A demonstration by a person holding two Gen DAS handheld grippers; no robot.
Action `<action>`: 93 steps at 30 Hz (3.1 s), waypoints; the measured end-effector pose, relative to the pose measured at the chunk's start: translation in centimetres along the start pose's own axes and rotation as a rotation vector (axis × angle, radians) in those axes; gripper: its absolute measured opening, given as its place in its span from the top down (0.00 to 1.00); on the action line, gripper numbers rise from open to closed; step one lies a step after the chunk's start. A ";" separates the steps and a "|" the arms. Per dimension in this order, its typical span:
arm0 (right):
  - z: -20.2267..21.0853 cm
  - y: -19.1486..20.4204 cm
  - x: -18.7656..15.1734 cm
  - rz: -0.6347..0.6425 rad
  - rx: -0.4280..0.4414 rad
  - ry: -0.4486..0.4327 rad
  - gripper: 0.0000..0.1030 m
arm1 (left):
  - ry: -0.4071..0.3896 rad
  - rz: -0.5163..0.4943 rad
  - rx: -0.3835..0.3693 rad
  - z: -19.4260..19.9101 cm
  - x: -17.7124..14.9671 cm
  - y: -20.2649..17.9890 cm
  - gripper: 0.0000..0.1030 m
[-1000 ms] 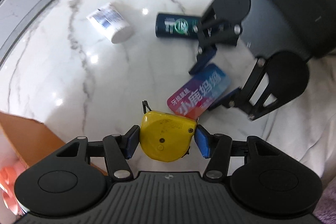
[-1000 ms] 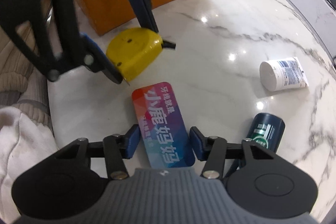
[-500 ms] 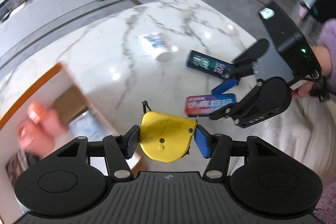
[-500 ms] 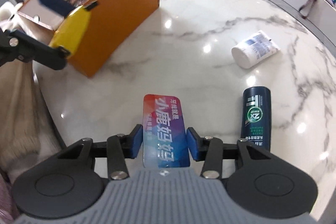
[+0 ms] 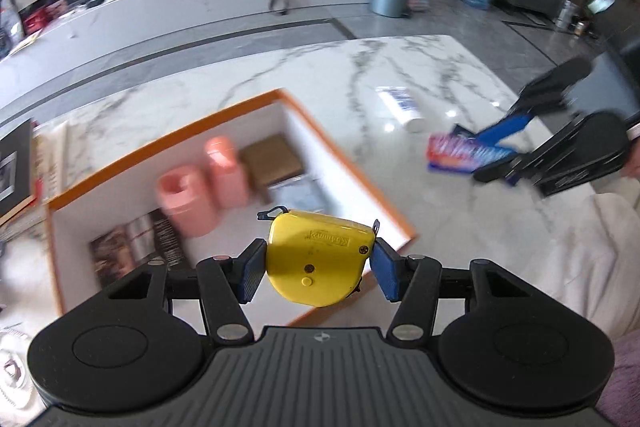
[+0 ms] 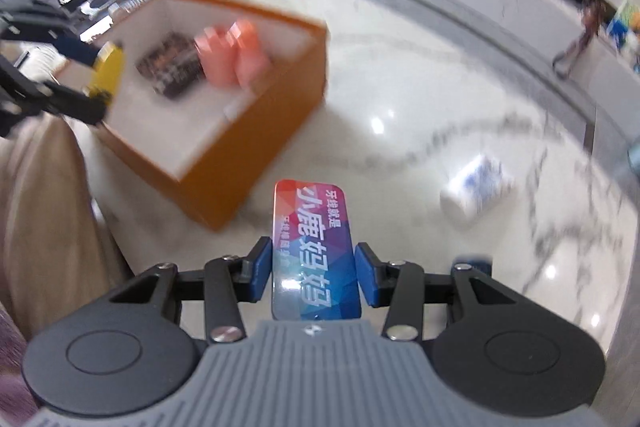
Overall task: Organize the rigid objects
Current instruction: 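Carry the tape measure and toothpick tin over the orange box with both tools, then open the left tool over the tape measure while the right tool lowers the tin into the box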
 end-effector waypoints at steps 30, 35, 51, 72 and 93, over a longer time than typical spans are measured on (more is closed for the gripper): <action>-17.4 12.8 13.4 -0.209 -0.144 0.225 0.55 | 0.145 0.093 -0.004 -7.9 -4.1 12.3 0.38; -18.5 12.0 13.0 -0.273 -0.161 0.288 0.55 | 0.147 0.096 -0.032 -7.9 -4.6 12.4 0.37; -17.1 11.5 12.0 -0.279 0.077 0.237 0.76 | 0.171 0.102 -0.066 -8.5 -5.3 12.4 0.37; -15.5 11.5 12.1 -0.328 0.007 0.148 0.87 | 0.171 0.145 -0.092 -9.7 -3.6 11.6 0.37; -8.0 7.6 10.2 -0.374 -0.146 -0.126 0.83 | 0.284 0.547 0.029 -14.8 -1.9 12.5 0.34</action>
Point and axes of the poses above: each gripper's, at about its wrist camera, not at the fingertips, and z roughly against the way its jaws point, y to its left, x to its top, the point moved 5 cm from there along -z, roughly the way its jaws point, and after that the axes turned 1 degree about -z, right-handed, at the moved point
